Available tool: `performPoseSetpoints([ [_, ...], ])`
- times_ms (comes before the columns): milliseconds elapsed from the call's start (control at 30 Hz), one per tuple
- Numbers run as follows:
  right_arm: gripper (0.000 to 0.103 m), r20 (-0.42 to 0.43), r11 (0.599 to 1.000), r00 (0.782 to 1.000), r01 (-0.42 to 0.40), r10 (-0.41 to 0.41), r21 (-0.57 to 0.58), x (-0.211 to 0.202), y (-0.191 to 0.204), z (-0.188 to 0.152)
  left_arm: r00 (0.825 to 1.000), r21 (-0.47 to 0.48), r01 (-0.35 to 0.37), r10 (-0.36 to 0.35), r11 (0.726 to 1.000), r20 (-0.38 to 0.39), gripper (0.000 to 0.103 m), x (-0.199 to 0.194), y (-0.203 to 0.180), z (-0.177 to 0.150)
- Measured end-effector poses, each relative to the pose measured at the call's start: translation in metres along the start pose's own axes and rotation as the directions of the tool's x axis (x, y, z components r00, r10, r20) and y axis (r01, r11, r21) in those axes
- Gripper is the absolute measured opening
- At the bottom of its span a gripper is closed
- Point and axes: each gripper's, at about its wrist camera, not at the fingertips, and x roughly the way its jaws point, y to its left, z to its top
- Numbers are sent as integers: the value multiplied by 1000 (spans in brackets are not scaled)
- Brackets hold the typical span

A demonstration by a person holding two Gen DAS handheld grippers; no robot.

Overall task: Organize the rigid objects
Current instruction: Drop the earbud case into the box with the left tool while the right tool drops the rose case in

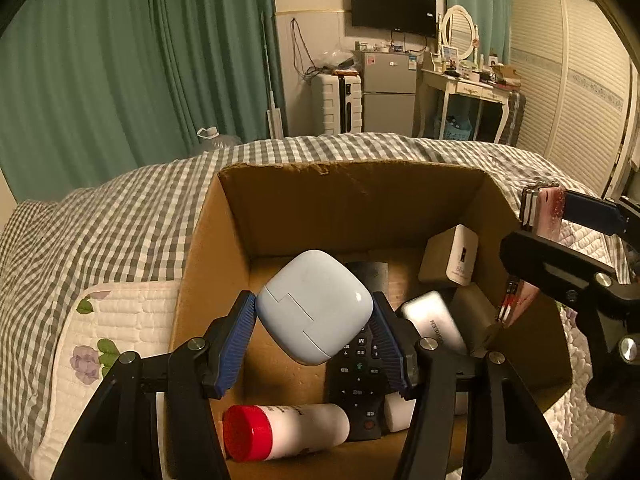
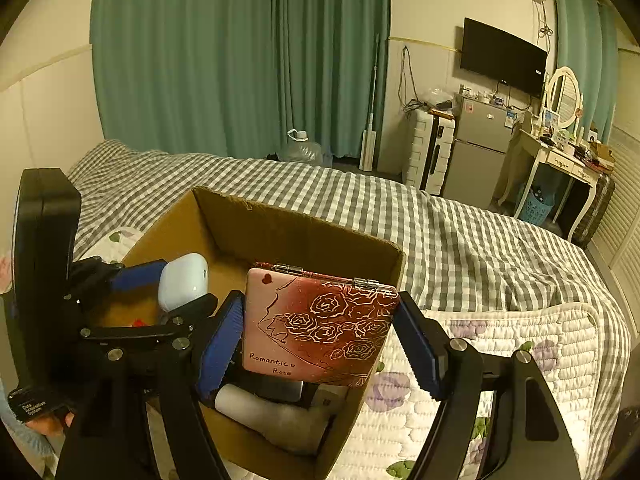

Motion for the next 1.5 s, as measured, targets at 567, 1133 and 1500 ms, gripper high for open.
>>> performPoseSetpoints([
  [567,74,31,1000,1000,-3,3,24,-14,-3,1,998,14,-38,37,999,51,61,-21,6,6],
  [1133,75,-149,997,987,-65,60,-29,74,46,30,989,-126,-104,115,987,88,62,-40,74,13],
  [1500,87,-95,996,995,-22,30,81,61,27,36,987,-114,-95,108,989,117,62,-56,64,13],
])
